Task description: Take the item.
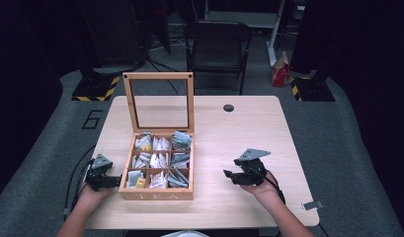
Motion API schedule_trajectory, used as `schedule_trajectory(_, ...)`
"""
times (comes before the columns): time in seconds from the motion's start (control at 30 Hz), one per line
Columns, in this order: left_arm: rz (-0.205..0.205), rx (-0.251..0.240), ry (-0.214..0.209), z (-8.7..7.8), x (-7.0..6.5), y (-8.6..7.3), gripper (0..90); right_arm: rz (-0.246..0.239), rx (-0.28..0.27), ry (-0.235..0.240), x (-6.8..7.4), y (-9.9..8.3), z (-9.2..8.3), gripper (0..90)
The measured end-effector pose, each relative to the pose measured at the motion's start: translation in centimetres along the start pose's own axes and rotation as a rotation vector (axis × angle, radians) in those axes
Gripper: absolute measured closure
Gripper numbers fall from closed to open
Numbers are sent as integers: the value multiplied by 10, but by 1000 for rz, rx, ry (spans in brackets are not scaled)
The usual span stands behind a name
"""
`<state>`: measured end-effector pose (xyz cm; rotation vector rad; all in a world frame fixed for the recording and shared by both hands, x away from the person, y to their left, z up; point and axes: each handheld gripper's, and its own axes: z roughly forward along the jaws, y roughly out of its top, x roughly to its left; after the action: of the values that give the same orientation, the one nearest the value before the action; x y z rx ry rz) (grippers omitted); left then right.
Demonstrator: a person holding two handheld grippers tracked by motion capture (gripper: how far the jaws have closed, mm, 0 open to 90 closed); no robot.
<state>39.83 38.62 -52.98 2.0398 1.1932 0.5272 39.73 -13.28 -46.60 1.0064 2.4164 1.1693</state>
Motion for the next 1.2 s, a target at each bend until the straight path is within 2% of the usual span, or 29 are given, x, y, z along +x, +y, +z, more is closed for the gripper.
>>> schedule_trajectory(0.6,0,0,0,0,0,0,152,-12,-20,0,3,14,-11,401)
schedule_trajectory(1.2,0,0,0,0,0,0,152,-39,-40,37,22,35,-11,411)
